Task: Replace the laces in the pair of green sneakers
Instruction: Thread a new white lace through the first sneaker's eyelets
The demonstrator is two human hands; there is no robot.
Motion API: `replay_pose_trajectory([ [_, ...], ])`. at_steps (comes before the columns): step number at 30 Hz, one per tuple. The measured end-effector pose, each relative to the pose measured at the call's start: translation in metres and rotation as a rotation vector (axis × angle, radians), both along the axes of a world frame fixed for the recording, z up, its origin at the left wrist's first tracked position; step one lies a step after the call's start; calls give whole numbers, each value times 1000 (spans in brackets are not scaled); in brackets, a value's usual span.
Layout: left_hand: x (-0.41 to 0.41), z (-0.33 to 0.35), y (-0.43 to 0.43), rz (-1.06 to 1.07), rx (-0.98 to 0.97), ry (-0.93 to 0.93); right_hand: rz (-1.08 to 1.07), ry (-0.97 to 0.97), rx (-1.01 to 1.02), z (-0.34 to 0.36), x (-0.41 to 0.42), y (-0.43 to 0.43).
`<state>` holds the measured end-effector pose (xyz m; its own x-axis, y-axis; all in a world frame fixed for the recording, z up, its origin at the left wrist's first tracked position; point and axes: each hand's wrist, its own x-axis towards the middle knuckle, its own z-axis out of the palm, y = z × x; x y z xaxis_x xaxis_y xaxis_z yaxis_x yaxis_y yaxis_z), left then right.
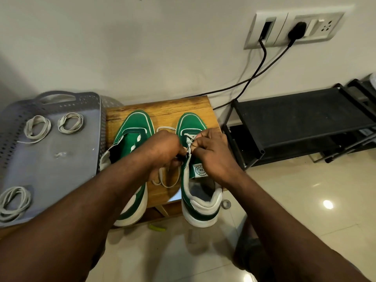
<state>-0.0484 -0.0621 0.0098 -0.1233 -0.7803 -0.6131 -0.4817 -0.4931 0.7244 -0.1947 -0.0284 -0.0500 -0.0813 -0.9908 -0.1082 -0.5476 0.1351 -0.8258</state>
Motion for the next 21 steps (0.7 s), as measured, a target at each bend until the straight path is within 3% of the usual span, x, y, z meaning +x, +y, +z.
replay_pose_trajectory([
  [4, -1, -5, -1, -20, -37, -18, 39, 153, -30, -4, -6, 2],
  [8, -11, 4, 7, -269, -161, -379, 63, 211, -108, -5, -6, 6],
  [13, -8, -5, 0, 118, 106, 115, 108, 332, -246, 3, -11, 12],
  [17, -2, -2, 0, 44, 125, 48, -1, 408, -324, 4, -8, 13],
  [21, -3, -6, -4, -135, 3, -174, -29, 455, -438, 4, -7, 16],
])
